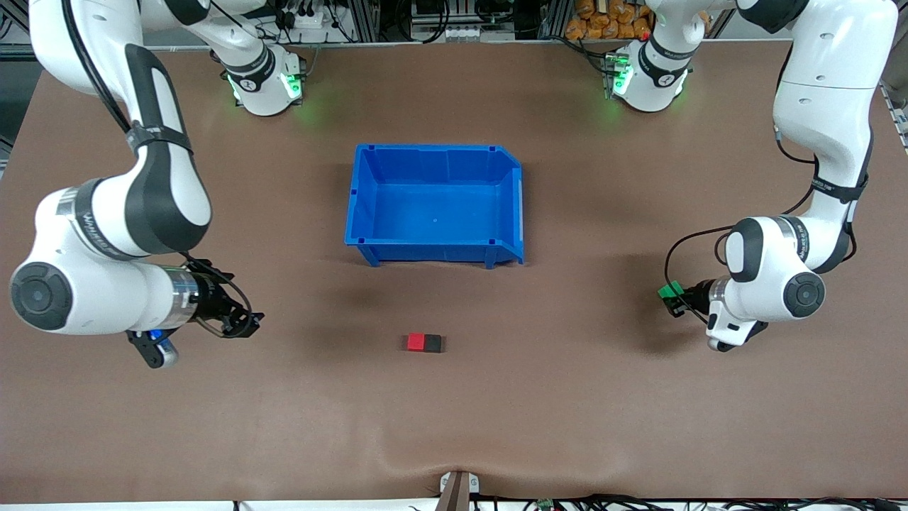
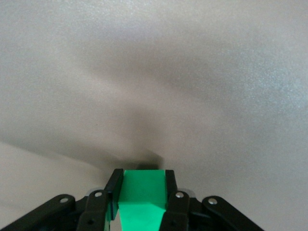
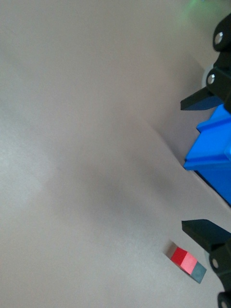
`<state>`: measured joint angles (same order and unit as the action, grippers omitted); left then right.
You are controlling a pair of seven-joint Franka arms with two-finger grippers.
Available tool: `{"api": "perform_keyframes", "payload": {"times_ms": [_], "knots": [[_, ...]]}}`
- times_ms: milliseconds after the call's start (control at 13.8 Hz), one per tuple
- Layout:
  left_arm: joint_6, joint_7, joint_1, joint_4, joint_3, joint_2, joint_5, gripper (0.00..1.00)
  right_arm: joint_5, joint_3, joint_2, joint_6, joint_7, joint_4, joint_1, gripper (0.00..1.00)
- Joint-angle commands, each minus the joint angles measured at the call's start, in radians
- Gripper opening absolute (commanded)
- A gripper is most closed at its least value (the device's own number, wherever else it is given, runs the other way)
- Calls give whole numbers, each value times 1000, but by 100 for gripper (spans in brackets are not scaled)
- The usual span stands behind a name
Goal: Attach green and red cubes to black cube
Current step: 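Withdraw the right gripper while the left gripper lifts the green cube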
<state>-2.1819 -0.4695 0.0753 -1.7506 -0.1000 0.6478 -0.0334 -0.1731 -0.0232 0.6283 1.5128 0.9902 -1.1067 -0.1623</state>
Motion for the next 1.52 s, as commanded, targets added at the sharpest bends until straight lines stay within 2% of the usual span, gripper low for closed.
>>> {"api": "perform_keyframes", "payload": {"times_ms": [0,361,578,1084,1301,1445], "knots": [[8,-46,-8,11,0,0,-13,20,3,19,-38,-37,-62,-18,41,100],[10,-174,-14,13,-39,-4,-14,17,15,14,-90,-48,-275,-24,81,100],[10,-257,-14,13,-64,-7,-14,15,14,14,-101,-100,-318,-27,110,100],[11,-401,-12,13,-105,-14,-14,13,18,11,-139,-114,-473,-27,168,100],[11,-442,-20,13,-110,-19,-14,12,84,12,-150,-156,-560,-27,173,100],[11,-446,-20,14,-110,-19,-13,12,89,12,-162,-164,-605,-27,196,100]]}}
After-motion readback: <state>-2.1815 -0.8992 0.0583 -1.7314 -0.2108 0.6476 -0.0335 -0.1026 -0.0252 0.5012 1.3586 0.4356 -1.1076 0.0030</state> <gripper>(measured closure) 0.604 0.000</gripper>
